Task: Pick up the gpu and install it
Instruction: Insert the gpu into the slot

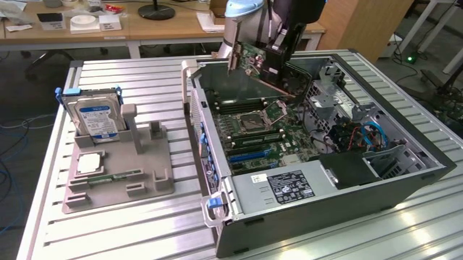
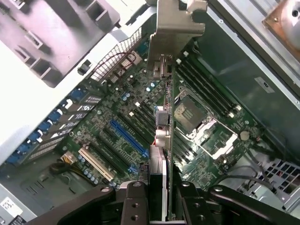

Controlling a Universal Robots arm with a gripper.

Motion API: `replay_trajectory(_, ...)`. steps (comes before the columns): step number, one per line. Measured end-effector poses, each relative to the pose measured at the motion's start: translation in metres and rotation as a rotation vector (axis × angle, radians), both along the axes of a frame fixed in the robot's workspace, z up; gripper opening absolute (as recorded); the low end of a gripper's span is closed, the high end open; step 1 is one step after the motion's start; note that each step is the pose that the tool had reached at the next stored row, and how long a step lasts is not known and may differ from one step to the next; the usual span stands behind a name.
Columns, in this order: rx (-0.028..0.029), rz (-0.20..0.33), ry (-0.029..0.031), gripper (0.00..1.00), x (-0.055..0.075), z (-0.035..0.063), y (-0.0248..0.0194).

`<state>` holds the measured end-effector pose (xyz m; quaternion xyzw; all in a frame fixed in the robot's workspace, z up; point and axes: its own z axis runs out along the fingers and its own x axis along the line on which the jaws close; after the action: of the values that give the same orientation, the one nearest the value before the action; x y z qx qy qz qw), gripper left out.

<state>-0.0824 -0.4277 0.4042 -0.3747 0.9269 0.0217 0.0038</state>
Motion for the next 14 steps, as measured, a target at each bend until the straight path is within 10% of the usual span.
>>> replay_trajectory(14, 0.0002, 0.157, -0.0002, 0.28, 0.0001, -0.0003, -0.0004)
